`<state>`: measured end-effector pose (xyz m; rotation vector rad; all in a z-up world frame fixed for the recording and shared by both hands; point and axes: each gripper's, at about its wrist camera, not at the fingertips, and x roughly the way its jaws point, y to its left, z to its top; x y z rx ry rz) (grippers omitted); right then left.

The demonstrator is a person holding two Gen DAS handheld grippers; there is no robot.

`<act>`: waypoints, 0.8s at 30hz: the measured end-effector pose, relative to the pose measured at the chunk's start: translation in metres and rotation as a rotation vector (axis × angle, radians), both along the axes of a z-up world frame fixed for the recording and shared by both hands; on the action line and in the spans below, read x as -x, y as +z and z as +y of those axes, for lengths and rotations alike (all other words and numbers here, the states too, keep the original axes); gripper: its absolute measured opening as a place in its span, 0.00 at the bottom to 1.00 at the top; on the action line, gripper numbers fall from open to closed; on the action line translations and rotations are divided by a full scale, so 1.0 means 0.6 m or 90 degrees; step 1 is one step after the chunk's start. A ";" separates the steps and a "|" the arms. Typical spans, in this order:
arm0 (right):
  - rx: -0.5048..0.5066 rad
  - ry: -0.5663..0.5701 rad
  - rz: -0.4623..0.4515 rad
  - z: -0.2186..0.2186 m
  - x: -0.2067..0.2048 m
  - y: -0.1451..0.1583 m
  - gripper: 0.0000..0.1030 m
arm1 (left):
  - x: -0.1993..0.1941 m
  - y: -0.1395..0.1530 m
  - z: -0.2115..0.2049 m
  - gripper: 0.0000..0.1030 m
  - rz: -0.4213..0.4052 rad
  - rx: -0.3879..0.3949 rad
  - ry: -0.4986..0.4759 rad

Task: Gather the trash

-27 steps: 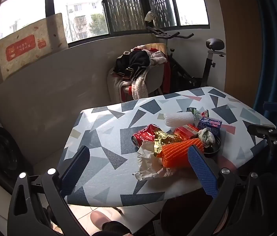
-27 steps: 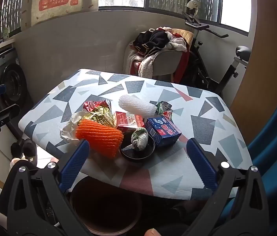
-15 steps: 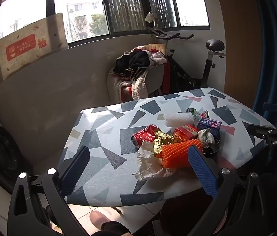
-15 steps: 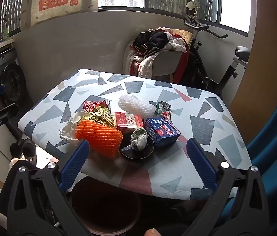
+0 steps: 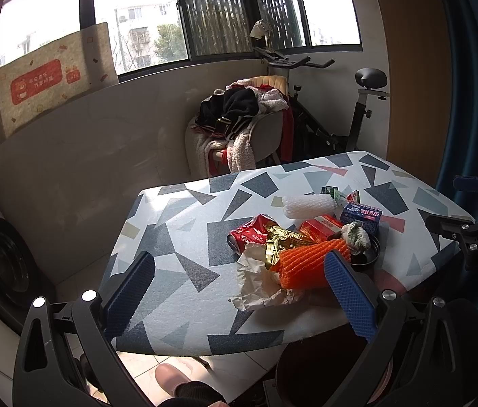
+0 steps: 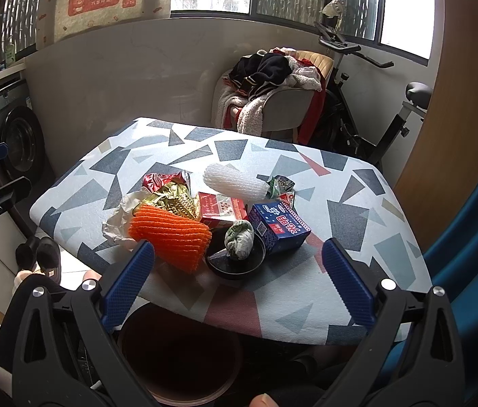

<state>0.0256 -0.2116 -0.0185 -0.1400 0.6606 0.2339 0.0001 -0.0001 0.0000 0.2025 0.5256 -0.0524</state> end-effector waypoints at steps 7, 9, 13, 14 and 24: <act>0.001 0.000 -0.001 0.000 0.000 0.002 0.94 | 0.000 0.000 0.000 0.95 -0.001 0.002 0.000; 0.002 -0.001 -0.001 0.000 0.000 0.003 0.94 | 0.000 0.000 0.000 0.95 -0.001 0.001 0.000; 0.003 0.000 -0.001 0.001 0.000 0.005 0.94 | 0.000 0.000 0.000 0.95 -0.001 0.001 0.000; 0.003 0.000 -0.001 0.001 0.000 0.005 0.94 | 0.000 0.000 0.000 0.95 -0.002 0.001 0.000; 0.004 0.000 -0.002 0.002 -0.003 0.007 0.94 | 0.001 0.000 0.000 0.95 -0.002 0.001 0.001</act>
